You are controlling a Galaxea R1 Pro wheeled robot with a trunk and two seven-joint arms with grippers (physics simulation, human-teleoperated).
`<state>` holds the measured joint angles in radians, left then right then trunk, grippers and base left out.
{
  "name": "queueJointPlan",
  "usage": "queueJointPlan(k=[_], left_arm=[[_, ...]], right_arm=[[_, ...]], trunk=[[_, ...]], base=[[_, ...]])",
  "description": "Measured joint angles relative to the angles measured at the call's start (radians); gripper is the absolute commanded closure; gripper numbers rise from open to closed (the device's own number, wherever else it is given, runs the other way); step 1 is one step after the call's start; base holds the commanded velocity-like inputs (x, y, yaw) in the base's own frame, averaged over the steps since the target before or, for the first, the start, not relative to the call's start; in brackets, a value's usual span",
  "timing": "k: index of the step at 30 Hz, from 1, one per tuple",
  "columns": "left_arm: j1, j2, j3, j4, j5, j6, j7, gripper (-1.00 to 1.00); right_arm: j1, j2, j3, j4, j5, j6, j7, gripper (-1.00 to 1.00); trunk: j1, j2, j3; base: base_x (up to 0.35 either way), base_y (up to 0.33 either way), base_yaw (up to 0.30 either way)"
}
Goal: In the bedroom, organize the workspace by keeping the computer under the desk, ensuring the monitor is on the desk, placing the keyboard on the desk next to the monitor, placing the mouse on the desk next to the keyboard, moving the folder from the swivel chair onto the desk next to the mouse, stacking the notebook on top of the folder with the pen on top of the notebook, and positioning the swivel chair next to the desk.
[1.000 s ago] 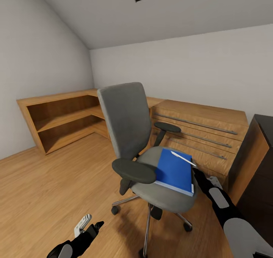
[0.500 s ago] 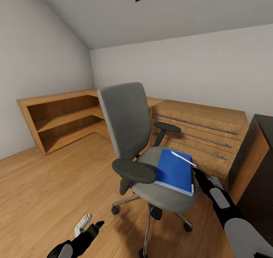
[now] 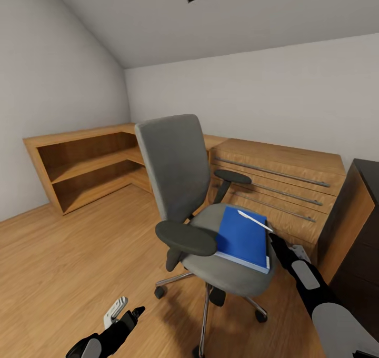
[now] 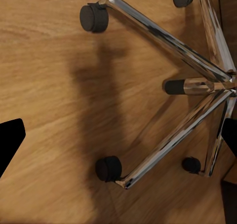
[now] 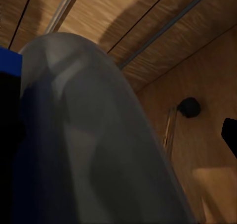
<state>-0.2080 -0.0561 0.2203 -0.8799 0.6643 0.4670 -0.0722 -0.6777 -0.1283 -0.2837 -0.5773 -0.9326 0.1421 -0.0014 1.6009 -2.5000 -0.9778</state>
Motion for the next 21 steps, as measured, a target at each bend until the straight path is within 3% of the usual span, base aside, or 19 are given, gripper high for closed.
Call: queueJointPlan(k=[12, 21], left_arm=[[0.0, -0.001, 0.0, -0.001, 0.0, 0.0, -0.006, -1.0], [0.0, 0.0, 0.0, 0.0, 0.0, 0.001, -0.024, -1.0]], right_arm=[[0.004, -0.011, -0.004, -0.004, 0.0, 0.002, 0.0, -1.0], [0.005, -0.039, -0.006, -0.036, -0.002, 0.012, 0.0, -1.0]], trunk=[[0.0, 0.0, 0.0], [0.0, 0.0, 0.0]], base=[[0.004, 0.0, 0.0], [0.0, 0.0, 0.0]])
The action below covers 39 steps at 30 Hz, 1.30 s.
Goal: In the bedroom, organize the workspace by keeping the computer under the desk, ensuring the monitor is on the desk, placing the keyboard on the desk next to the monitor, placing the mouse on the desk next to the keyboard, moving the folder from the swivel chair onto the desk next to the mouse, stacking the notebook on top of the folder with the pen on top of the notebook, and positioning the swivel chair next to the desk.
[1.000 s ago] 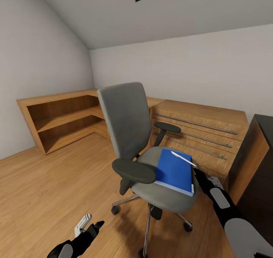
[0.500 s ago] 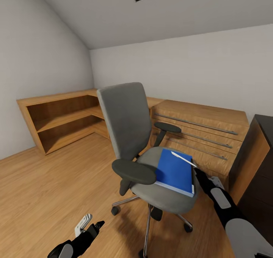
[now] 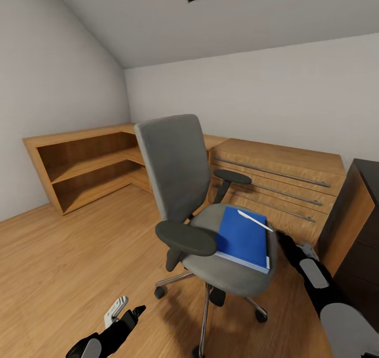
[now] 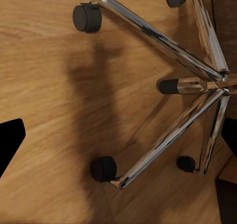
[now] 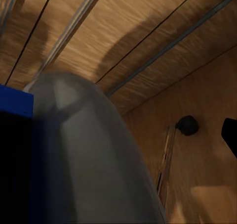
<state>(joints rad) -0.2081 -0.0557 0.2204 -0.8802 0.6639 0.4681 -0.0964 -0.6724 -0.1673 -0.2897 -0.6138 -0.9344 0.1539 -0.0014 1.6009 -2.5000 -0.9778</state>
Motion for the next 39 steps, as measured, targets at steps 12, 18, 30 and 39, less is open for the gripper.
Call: queueJointPlan(k=[12, 18, 30, 39], left_arm=[[0.0, -0.002, 0.0, 0.0, 0.0, 0.0, -0.005, -1.0], [-0.089, -0.045, -0.037, 0.11, -0.001, -0.004, -0.002, -1.0], [-0.176, -0.082, -0.058, 0.213, 0.004, -0.045, -0.006, -1.0], [-0.191, -0.1, -0.06, 0.222, 0.003, -0.084, -0.057, -1.0]], right_arm=[[0.049, -0.006, -0.001, -0.129, 0.0, 0.022, 0.0, -1.0], [0.072, -0.032, -0.002, -0.218, 0.005, 0.2, -0.002, -1.0], [0.219, -0.089, -0.003, -0.43, 0.011, 0.391, -0.001, -1.0], [0.346, -0.128, -0.003, -0.549, 0.012, 0.408, 0.002, -1.0]], trunk=[[0.0, 0.0, 0.0], [0.0, 0.0, 0.0], [0.0, 0.0, 0.0], [0.0, 0.0, 0.0]], base=[[0.0, 0.0, -0.029], [0.0, 0.0, -0.009], [0.0, 0.0, -0.002], [0.0, 0.0, 0.0]])
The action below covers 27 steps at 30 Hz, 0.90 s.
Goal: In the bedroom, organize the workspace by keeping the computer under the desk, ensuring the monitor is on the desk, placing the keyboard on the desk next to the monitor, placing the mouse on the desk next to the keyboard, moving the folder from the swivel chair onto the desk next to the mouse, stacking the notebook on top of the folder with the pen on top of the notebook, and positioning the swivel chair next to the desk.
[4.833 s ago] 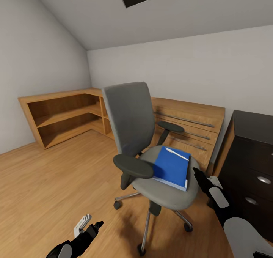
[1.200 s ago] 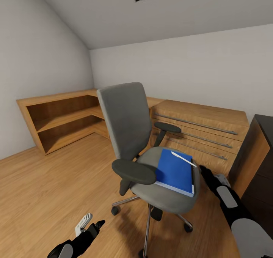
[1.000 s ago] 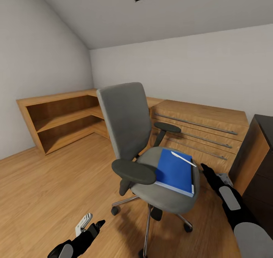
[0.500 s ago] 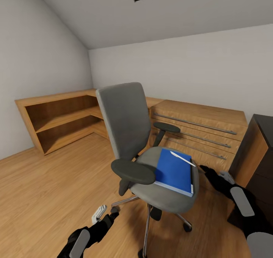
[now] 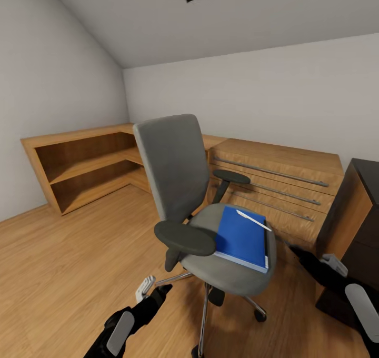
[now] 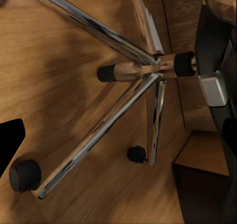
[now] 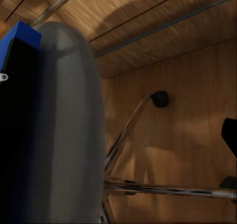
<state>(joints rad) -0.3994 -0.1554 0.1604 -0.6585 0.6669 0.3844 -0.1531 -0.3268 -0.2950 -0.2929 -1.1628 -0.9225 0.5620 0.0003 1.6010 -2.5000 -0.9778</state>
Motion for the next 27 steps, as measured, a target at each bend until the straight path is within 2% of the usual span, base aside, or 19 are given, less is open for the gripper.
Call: queueJointPlan(k=[11, 20, 27], left_arm=[[-0.002, -0.001, 0.0, 0.001, -0.002, -0.025, -0.026, -1.0], [-0.002, -0.001, -0.001, -0.002, -0.004, -0.068, -0.052, -1.0], [-0.002, 0.0, -0.001, -0.002, -0.005, -0.078, -0.096, -1.0]], right_arm=[[0.054, -0.009, 0.0, -0.033, 0.004, 0.0, 0.001, -1.0], [0.151, -0.029, 0.008, -0.098, 0.039, 0.001, 0.003, -1.0], [0.182, -0.032, 0.011, -0.115, 0.062, 0.0, 0.017, -1.0]], trunk=[[0.0, 0.0, 0.0], [0.0, 0.0, 0.0], [0.0, 0.0, 0.0]], base=[[0.0, 0.0, 0.0], [0.14, -0.005, 0.0], [0.055, -0.004, 0.0]])
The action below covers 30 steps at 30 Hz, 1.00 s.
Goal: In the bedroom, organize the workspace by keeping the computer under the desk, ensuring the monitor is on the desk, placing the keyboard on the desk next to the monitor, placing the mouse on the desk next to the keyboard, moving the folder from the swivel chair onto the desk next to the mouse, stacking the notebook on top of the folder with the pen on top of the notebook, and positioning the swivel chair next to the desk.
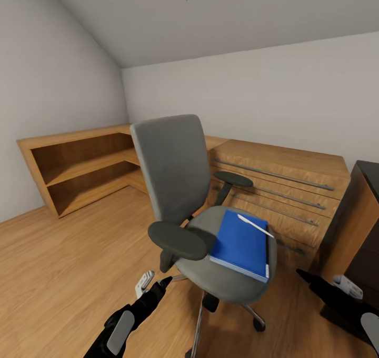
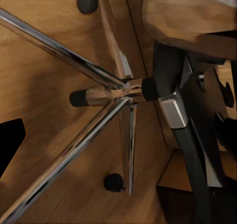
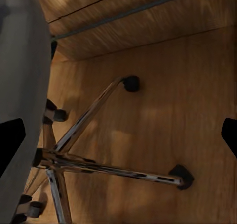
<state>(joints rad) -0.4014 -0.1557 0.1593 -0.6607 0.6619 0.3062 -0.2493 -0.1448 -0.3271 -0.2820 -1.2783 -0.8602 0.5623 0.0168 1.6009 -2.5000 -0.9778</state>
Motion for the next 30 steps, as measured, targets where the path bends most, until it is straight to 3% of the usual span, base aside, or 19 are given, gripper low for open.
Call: queueJointPlan(k=[8, 30], left_arm=[[0.0, 0.002, 0.0, 0.0, -0.001, 0.0, -0.007, -1.0], [0.001, 0.006, 0.0, 0.003, -0.002, -0.003, -0.009, -1.0]], right_arm=[[0.005, 0.001, 0.002, -0.001, 0.039, 0.001, 0.003, -1.0], [0.006, 0.004, 0.003, -0.005, 0.046, 0.001, 0.004, -1.0]], trunk=[[0.0, 0.0, 0.0], [0.0, 0.0, 0.0]], base=[[0.038, -0.04, 0.0], [0.031, -0.033, 0.0]])
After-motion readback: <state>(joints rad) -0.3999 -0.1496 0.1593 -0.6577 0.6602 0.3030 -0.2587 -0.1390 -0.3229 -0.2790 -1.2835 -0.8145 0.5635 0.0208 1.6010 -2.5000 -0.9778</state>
